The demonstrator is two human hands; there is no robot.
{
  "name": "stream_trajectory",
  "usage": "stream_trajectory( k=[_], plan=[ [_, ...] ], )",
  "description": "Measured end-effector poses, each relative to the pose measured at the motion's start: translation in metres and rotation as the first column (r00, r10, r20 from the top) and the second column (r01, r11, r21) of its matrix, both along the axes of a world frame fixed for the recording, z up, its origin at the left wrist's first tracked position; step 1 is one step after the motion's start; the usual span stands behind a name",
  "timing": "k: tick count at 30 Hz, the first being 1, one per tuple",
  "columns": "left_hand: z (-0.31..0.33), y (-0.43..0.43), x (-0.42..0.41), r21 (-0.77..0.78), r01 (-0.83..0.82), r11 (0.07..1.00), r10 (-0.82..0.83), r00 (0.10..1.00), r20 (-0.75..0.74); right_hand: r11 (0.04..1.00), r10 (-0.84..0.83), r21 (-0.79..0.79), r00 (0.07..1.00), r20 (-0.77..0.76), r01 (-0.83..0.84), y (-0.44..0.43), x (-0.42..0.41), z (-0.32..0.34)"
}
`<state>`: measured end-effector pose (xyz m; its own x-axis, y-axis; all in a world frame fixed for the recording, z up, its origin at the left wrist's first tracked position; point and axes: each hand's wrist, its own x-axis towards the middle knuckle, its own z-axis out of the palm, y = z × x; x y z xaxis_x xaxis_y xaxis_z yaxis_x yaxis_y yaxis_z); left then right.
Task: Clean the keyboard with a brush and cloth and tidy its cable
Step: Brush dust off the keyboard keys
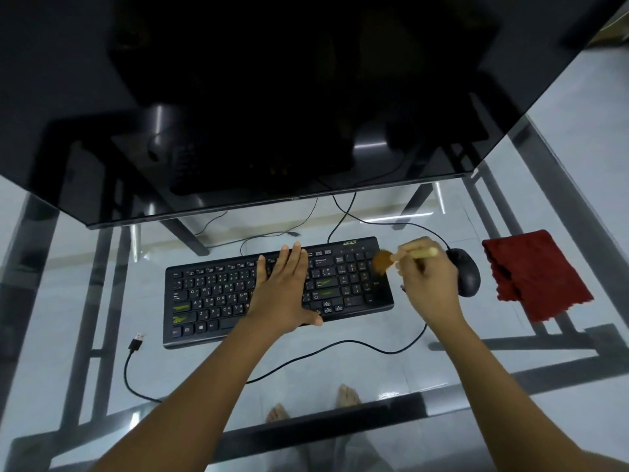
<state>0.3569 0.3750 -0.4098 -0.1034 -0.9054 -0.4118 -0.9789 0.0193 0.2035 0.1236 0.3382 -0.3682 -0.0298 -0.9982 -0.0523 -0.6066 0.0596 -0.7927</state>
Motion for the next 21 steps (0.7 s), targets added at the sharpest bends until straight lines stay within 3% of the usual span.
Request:
stream_trajectory(
  k=[3, 5, 6, 8, 10, 12, 14, 15, 17, 19, 21],
  plan=[
    [0.000, 0.000, 0.001, 0.002, -0.005, 1.000, 0.005, 1.000, -0.015, 0.972, 0.104, 0.189, 0.974, 0.202, -0.143, 0.003, 0.004, 0.000],
    [0.000, 0.001, 0.001, 0.004, -0.009, 1.000, 0.009, 1.000, -0.027, 0.962, 0.107, 0.242, 0.989, 0.101, -0.129, 0.001, 0.004, 0.000],
    [0.000, 0.001, 0.001, 0.003, -0.011, 1.000, 0.011, 1.000, -0.029, 0.985, 0.018, 0.170, 0.999, 0.048, -0.026, -0.002, 0.003, 0.002],
    [0.000, 0.001, 0.001, 0.000, -0.010, 1.000, 0.010, 1.000, -0.030, 0.993, -0.086, 0.086, 0.989, 0.117, 0.076, -0.007, -0.001, 0.005],
    [0.001, 0.001, 0.002, 0.002, -0.004, 1.000, 0.004, 0.999, -0.033, 0.975, 0.043, 0.206, 0.980, 0.195, -0.084, -0.006, 0.002, 0.006],
    [0.001, 0.001, 0.002, 0.004, -0.006, 1.000, 0.006, 0.999, -0.041, 0.951, 0.109, 0.281, 0.990, 0.089, -0.130, -0.004, 0.005, 0.001],
    [0.000, 0.002, 0.002, 0.001, -0.005, 1.000, 0.005, 0.999, -0.051, 0.992, -0.048, 0.116, 0.999, -0.023, 0.050, -0.007, 0.004, 0.002],
    [0.000, 0.002, 0.003, -0.001, -0.008, 1.000, 0.008, 0.998, -0.055, 0.994, -0.087, 0.065, 0.996, 0.017, 0.086, -0.009, 0.002, 0.003],
    [0.000, 0.002, 0.003, -0.002, -0.008, 1.000, 0.008, 0.998, -0.063, 0.989, 0.033, 0.138, 0.995, 0.099, -0.046, -0.010, 0.005, 0.007],
    [0.000, 0.002, 0.004, -0.002, -0.006, 1.000, 0.005, 0.998, -0.070, 0.960, 0.165, 0.222, 0.985, 0.053, -0.173, -0.007, 0.013, 0.006],
    [0.000, 0.002, 0.005, -0.007, 0.000, 1.000, -0.001, 0.997, -0.076, 0.996, 0.043, 0.077, 0.999, -0.021, -0.041, -0.012, 0.016, 0.004]
  ],
)
